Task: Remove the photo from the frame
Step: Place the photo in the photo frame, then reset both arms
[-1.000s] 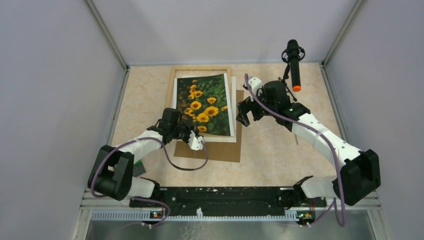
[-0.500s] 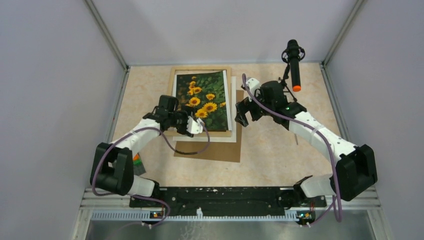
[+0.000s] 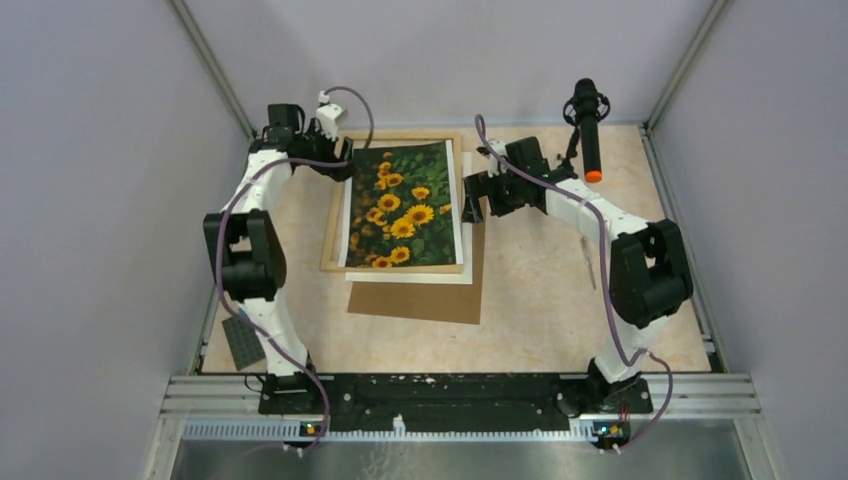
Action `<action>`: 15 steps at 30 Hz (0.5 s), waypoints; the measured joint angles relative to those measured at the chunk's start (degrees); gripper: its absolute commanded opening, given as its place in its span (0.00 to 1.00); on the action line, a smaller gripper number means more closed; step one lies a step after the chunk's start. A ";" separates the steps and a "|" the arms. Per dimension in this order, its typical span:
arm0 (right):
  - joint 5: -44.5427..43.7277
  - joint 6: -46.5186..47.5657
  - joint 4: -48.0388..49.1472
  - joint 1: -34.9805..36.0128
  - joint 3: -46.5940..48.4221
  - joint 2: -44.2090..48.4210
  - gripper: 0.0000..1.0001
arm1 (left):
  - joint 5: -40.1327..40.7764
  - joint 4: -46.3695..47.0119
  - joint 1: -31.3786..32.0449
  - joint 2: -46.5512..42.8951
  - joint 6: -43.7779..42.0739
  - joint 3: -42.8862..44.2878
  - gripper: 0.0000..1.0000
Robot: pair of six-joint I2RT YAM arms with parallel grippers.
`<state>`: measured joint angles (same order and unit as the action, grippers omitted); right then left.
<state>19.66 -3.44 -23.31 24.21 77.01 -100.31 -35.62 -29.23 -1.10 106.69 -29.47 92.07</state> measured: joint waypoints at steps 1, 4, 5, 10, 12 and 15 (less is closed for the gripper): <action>0.55 -0.50 -0.20 -0.57 0.26 -0.98 0.99 | -0.02 -0.02 -1.40 4.50 3.85 3.98 0.77; 1.62 -1.62 -0.85 -2.93 0.35 -3.41 0.98 | 1.25 0.61 -4.24 13.00 11.02 8.46 0.73; 1.70 -1.77 -1.01 -3.63 0.35 -4.33 0.97 | 2.08 0.79 -4.70 14.91 12.76 8.70 0.72; 2.23 -1.64 -2.05 -5.57 0.35 -8.33 0.86 | 5.05 1.51 -4.50 22.14 17.03 10.56 0.60; 2.71 -1.42 -2.16 -5.62 0.35 -9.25 0.80 | 5.66 2.27 -4.35 23.47 17.35 11.06 0.53; 4.04 -0.63 -2.03 -5.86 0.37 -10.47 0.77 | 5.68 2.86 -4.33 23.98 17.49 10.88 0.45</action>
<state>23.70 -4.08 -25.34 18.35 77.38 -110.78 -29.93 -26.37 -5.43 130.67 -11.99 102.96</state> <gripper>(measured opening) 0.795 0.517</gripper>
